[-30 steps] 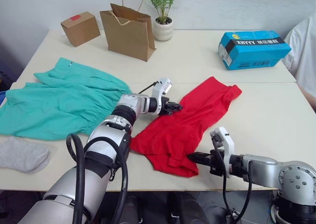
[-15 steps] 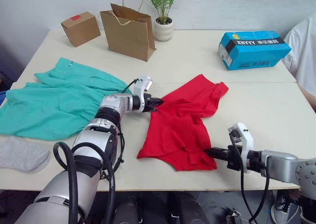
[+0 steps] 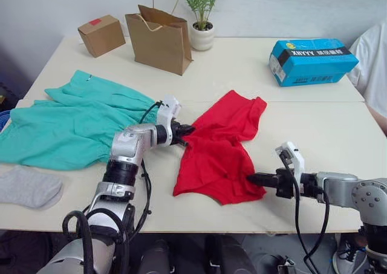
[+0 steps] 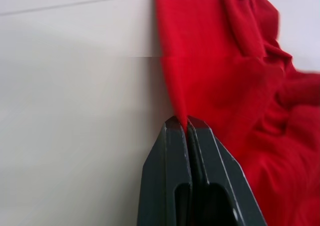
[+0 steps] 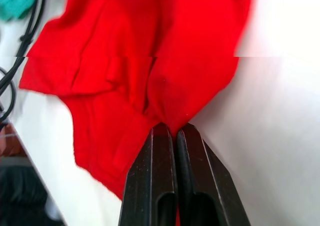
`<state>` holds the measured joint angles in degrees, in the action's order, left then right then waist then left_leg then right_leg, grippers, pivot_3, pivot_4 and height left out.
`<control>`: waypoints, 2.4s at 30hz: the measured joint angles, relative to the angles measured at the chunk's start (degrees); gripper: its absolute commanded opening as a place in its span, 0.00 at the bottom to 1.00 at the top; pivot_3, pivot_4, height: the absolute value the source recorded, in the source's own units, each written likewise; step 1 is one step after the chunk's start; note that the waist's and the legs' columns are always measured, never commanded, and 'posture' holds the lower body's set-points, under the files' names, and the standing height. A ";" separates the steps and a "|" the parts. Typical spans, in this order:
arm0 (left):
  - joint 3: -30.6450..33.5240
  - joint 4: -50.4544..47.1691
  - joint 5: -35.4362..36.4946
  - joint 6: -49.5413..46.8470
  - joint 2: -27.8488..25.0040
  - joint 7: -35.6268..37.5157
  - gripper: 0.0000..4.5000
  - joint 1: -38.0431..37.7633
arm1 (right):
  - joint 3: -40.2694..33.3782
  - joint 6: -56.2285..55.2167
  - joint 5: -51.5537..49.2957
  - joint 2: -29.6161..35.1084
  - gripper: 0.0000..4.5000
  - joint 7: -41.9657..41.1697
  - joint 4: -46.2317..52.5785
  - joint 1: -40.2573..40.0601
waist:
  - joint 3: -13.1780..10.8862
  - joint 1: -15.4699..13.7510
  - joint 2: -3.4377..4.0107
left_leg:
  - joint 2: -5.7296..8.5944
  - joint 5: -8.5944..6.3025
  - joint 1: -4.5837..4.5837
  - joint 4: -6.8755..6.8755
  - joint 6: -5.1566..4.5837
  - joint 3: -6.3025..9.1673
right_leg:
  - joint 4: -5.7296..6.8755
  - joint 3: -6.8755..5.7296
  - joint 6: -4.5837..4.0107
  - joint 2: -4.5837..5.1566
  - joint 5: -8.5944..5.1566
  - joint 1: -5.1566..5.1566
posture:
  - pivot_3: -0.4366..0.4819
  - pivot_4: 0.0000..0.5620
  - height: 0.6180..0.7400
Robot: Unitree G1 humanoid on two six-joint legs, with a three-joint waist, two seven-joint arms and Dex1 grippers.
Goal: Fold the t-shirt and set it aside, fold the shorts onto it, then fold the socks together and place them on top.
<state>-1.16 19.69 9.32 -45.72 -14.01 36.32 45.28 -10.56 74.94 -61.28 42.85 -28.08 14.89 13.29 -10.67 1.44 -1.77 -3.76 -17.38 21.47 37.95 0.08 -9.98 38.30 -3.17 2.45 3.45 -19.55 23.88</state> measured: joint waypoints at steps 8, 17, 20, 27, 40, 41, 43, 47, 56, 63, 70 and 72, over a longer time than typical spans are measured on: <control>-3.47 -9.56 0.83 0.37 -2.64 2.71 0.41 -4.72 | 1.27 -5.94 4.20 7.11 0.68 -12.57 1.04 -2.34 | 0.00 -0.05 0.00 | 0.00 0.00 -0.01 -0.04 -0.01 0.02 | -0.08 0.00 0.00 -0.01 0.00 -0.03 | 0.48 0.27 1.00; -10.64 -16.23 -3.31 11.09 -20.91 14.60 0.99 -4.29 | 3.74 -49.60 31.22 14.01 1.00 -31.67 -4.13 -6.91 | -0.01 0.06 0.00 | -0.01 0.00 -0.26 -0.09 0.10 -0.08 | -0.10 0.03 0.01 -0.08 -0.01 -0.17 | 0.48 0.27 1.00; -12.85 -13.36 -6.92 21.03 -24.50 17.07 0.99 -3.73 | 4.20 -64.05 37.92 14.00 1.00 -36.12 -10.37 -5.75 | -0.01 -0.15 0.01 | 0.02 -0.02 -0.23 -0.02 0.04 -0.08 | -0.15 0.02 0.01 -0.03 0.00 -0.21 | 0.48 0.27 1.00; -15.39 -6.96 -12.29 53.84 -28.69 21.51 0.99 -8.66 | 8.90 -99.75 52.33 12.61 1.00 -41.71 -29.49 -1.05 | -0.02 0.08 0.02 | -0.04 -0.04 -0.25 0.00 -0.01 -0.11 | -0.17 0.00 0.01 -0.02 0.00 -0.23 | 0.48 0.27 1.00; -18.92 3.89 -12.79 91.53 -21.98 24.78 0.99 -9.63 | 16.72 -132.66 56.74 3.77 1.00 -37.76 -39.65 3.93 | -0.02 0.06 0.05 | -0.05 -0.07 -0.47 0.16 -0.06 -0.15 | 0.04 0.04 0.01 0.04 0.00 -0.40 | 0.48 0.27 1.00; -19.52 4.08 -12.82 92.66 -21.49 25.05 0.99 -9.49 | 17.28 -133.62 56.77 3.40 1.00 -37.34 -39.63 3.92 | -0.01 0.09 0.05 | -0.05 -0.07 -0.50 0.16 -0.06 -0.14 | 0.05 0.04 0.01 0.03 0.00 -0.42 | 0.48 0.27 1.00; -20.21 5.33 -12.95 94.40 -20.79 25.39 0.99 -8.88 | 18.76 -135.01 56.78 2.66 1.00 -36.81 -39.69 4.29 | 0.01 0.09 0.07 | -0.06 -0.07 -0.57 0.16 -0.06 -0.14 | 0.08 0.03 0.00 0.03 0.00 -0.47 | 0.48 0.27 1.00; -20.69 8.15 -13.24 96.84 -20.12 25.46 0.99 -7.77 | 20.84 -138.09 58.17 1.72 1.00 -35.23 -40.94 5.88 | 0.03 0.13 0.09 | -0.05 -0.07 -0.96 0.13 -0.07 -0.15 | 0.04 0.05 0.00 0.04 0.00 -0.86 | 0.48 0.27 1.00; -21.95 12.77 -12.73 99.56 -18.00 27.20 0.99 -5.57 | 23.52 -140.57 59.07 1.75 1.00 -31.30 -41.58 5.48 | 0.14 0.03 0.14 | -0.05 -0.13 -1.35 0.03 -0.12 -0.05 | -0.19 -0.01 -0.02 0.06 -0.02 -1.40 | 0.48 0.27 1.00; -22.46 14.42 -10.38 97.75 -16.39 30.63 0.64 -6.05 | 25.80 -139.67 60.75 1.40 0.63 -29.07 -41.31 5.45 | 0.16 0.13 0.15 | -0.06 -0.13 -1.34 0.03 -0.12 -0.04 | -0.18 -0.02 -0.02 0.05 -0.02 -1.39 | 0.48 0.27 1.00; -23.12 14.76 -9.22 96.24 -15.87 33.47 0.12 -7.54 | 27.99 -136.26 61.52 1.33 0.08 -28.53 -39.44 4.25 | 0.16 0.09 0.15 | -0.05 -0.13 -1.32 0.03 -0.13 -0.03 | -0.19 -0.02 -0.02 0.07 -0.02 -1.37 | 0.48 0.27 1.00; -23.12 14.28 -8.38 95.17 -15.95 34.33 0.00 -7.76 | 28.15 -133.73 60.74 1.33 0.00 -28.63 -38.15 3.77 | 0.16 0.10 0.15 | -0.05 -0.14 -1.31 0.04 -0.15 -0.01 | -0.18 -0.02 -0.02 0.08 -0.02 -1.37 | 0.48 0.27 1.00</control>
<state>-24.29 33.97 0.94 49.45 -29.97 70.65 37.52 17.58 -58.79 -0.54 44.17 -56.70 -23.26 17.06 -10.51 1.54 -1.62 -3.81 -17.52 20.17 37.99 -0.07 -9.99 38.12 -3.19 2.42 3.54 -19.57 22.51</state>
